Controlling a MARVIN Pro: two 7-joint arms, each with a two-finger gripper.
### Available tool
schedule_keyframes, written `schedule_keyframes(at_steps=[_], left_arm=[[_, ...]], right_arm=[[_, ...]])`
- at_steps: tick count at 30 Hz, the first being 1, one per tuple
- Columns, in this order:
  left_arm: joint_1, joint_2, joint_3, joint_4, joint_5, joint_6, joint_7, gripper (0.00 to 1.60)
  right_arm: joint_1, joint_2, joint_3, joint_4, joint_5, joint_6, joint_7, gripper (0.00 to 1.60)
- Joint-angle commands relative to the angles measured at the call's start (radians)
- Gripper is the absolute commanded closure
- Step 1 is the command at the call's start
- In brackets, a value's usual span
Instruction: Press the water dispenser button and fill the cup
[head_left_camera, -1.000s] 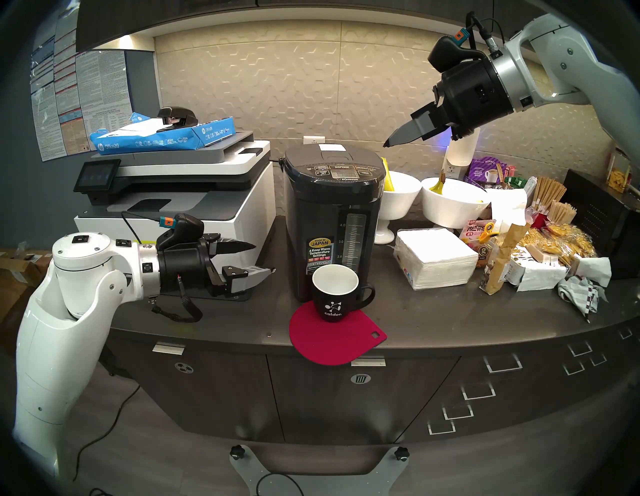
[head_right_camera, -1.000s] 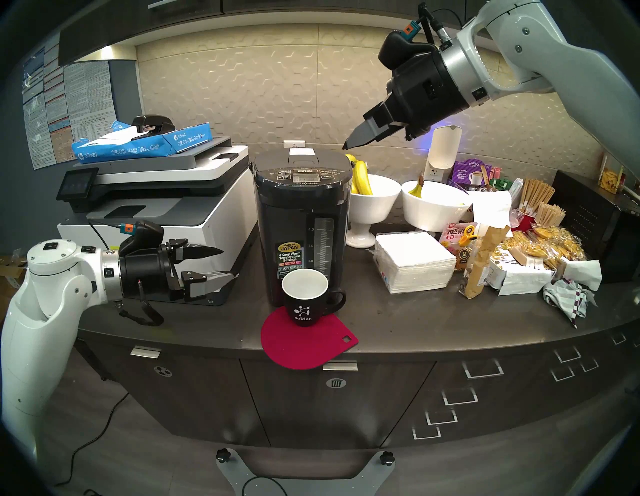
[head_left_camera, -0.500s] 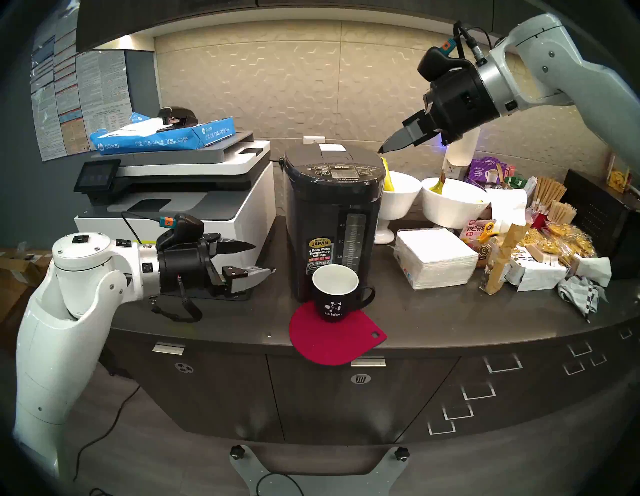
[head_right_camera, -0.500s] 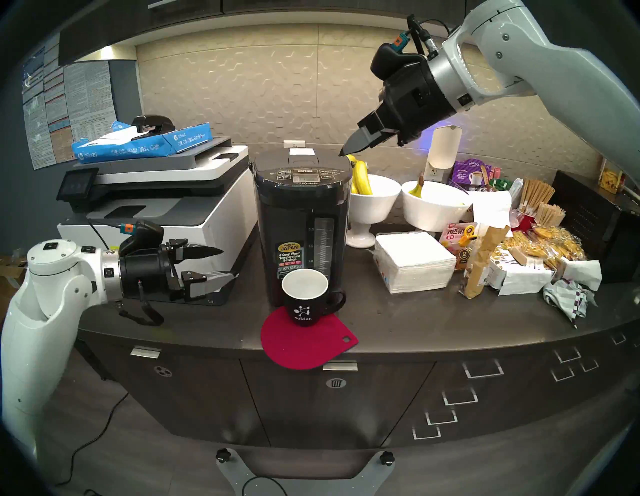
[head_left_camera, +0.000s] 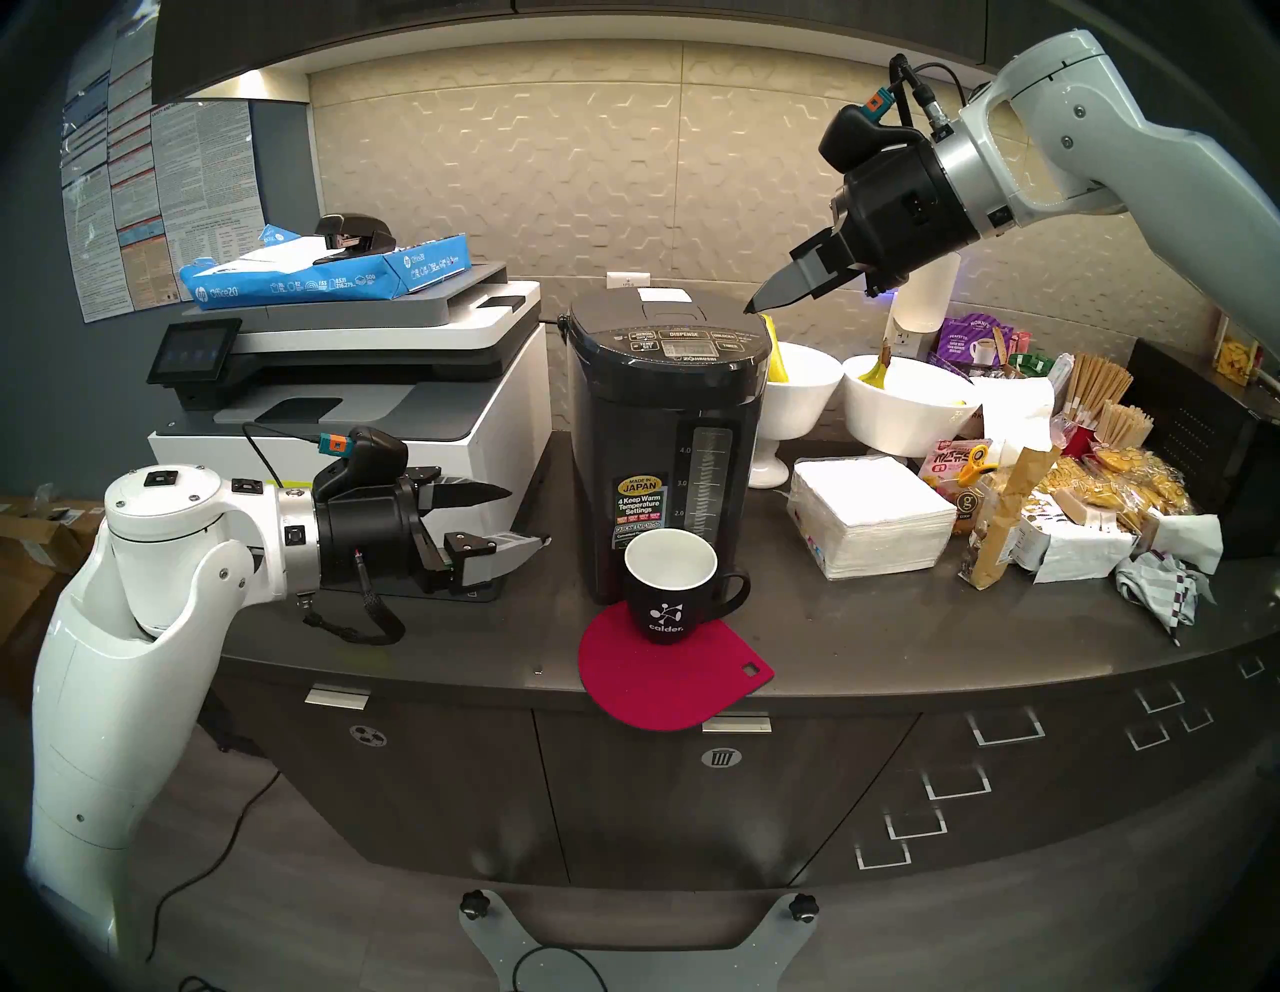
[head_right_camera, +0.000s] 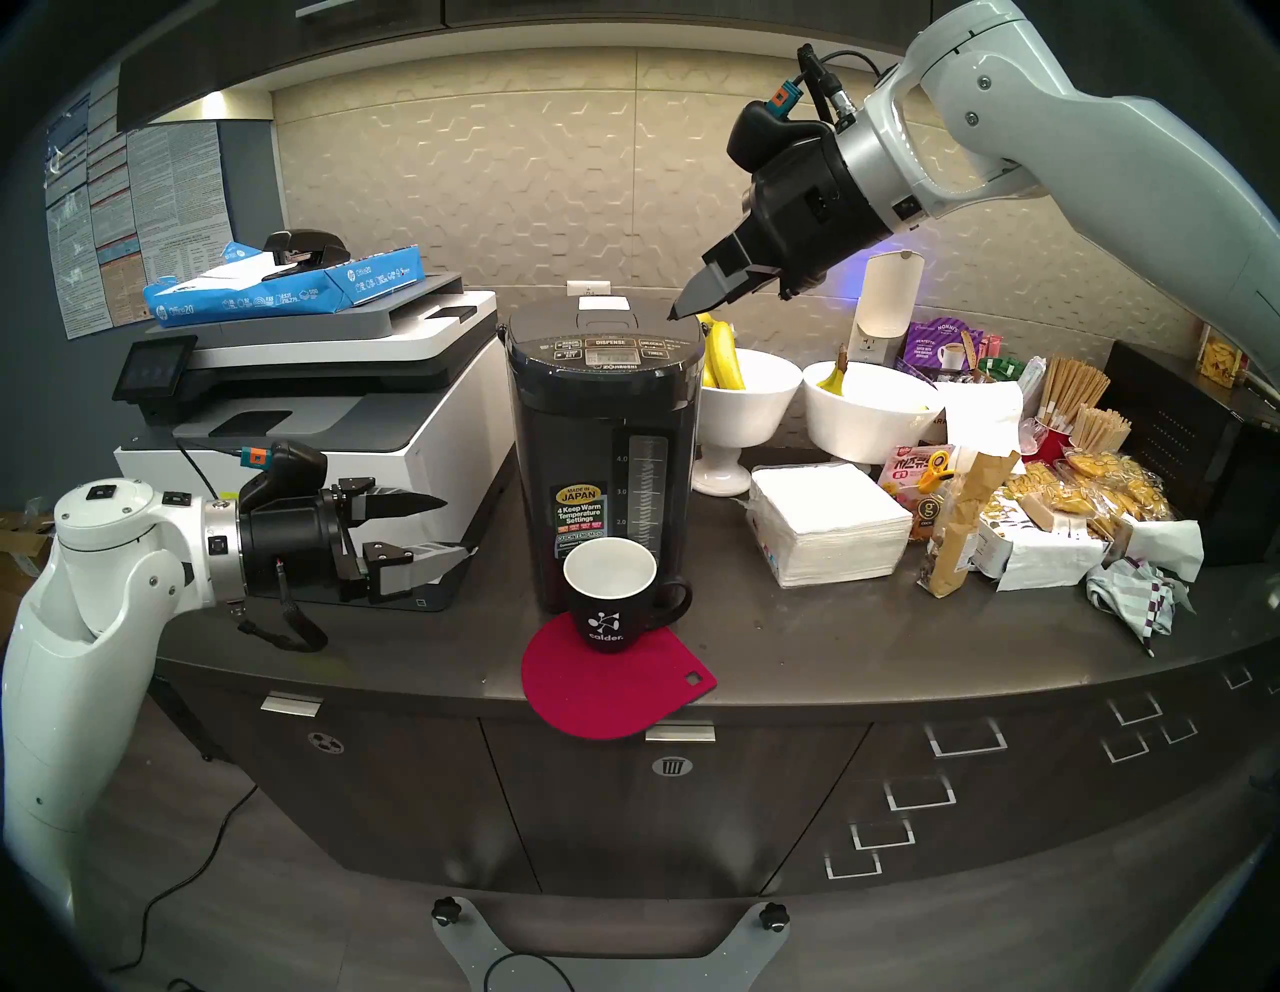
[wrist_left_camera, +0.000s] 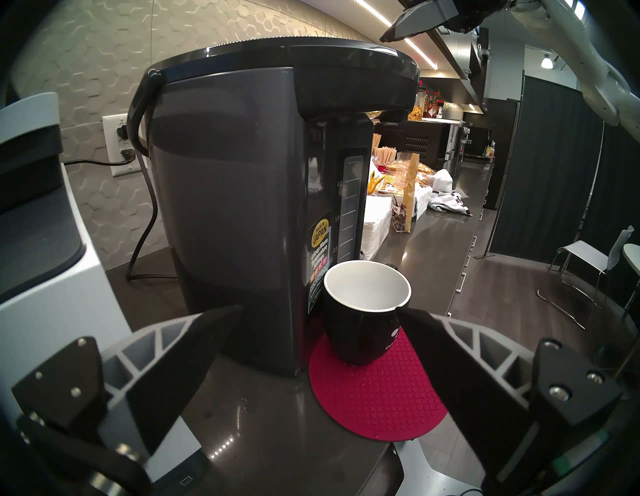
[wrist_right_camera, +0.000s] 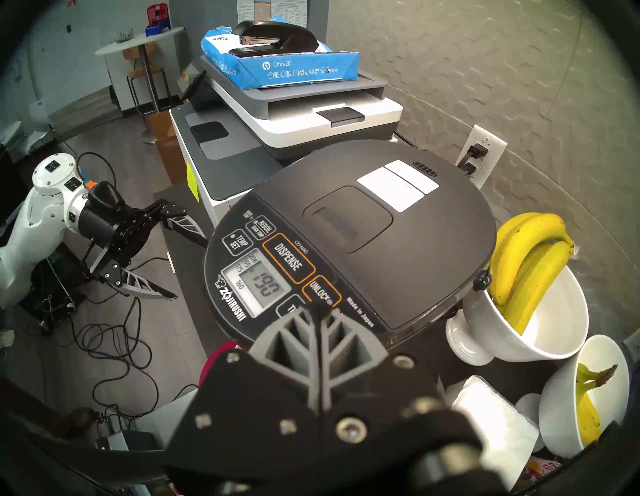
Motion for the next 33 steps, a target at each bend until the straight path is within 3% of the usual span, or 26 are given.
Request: schedule_keyframes(at_steps=[1,33], left_arm=[[-0.002,0.001,-0.005,-0.006,-0.001,-0.001,-0.001,0.0],[-0.002,0.001,-0.005,-0.006,-0.001,-0.001,0.0,0.0]], right_arm=[[-0.003,-0.015,0.006,0.019,0.003,-0.014,-0.008,1.6],[-0.031,-0.038,0.001,0.008,0.022,-0.027,-0.054,1.6]])
